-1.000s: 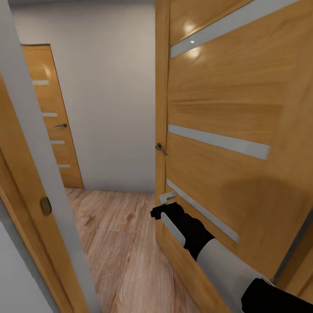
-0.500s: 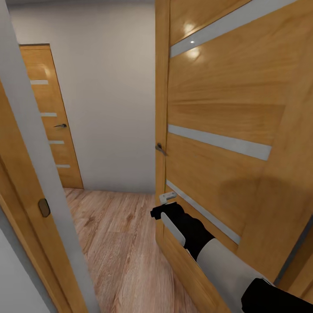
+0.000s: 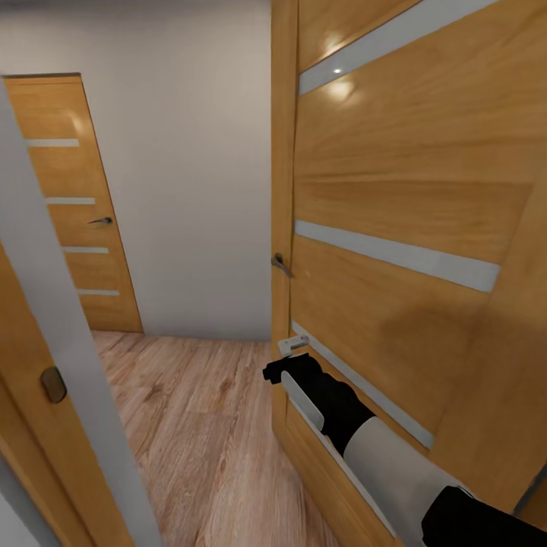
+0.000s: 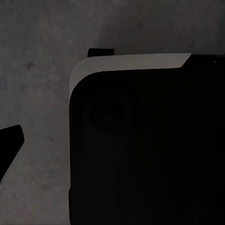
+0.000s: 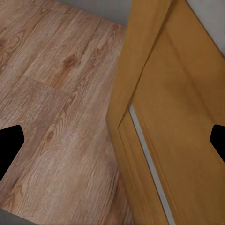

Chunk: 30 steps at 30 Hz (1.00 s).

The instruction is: Move the two storage containers from the living room to the garage. In the garage, place one container on the floor and stack the other container on top of it (either order is fine).

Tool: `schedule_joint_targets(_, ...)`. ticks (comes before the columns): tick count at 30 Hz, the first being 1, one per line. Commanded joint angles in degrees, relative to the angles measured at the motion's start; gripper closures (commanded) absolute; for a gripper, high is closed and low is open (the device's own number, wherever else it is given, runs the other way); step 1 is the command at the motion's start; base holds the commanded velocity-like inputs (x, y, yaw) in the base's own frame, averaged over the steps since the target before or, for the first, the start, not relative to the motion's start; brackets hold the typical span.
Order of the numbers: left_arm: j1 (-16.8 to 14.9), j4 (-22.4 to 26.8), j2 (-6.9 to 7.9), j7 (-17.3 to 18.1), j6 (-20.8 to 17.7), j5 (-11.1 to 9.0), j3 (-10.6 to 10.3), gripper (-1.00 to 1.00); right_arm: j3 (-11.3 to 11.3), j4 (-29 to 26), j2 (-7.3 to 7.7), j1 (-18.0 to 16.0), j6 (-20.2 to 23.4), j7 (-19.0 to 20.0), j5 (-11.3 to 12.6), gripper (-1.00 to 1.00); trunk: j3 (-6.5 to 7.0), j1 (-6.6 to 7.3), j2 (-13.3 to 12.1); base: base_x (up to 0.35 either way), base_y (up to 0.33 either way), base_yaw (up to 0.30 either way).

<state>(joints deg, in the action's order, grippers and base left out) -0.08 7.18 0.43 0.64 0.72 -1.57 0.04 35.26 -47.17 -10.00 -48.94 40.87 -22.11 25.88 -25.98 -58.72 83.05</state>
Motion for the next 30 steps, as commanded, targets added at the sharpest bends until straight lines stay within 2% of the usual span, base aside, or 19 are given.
schedule_joint_targets(1, -0.01, 0.03, 0.01, 0.07, 0.08, -0.17, 0.01, -1.0, 0.14, -0.03, 0.0, -0.06, 0.09, -0.56, 0.58, -1.0, -0.06, -0.01, 0.03, 0.048, 0.0, 0.0)
schedule_joint_targets(30, -0.01, 0.03, 0.01, 0.07, 0.08, -0.18, 0.05, -1.0, 0.16, -0.03, 0.0, -0.08, 0.09, -0.56, 0.58, -1.0, -0.06, -0.01, 0.03, 0.004, 0.0, 0.0)
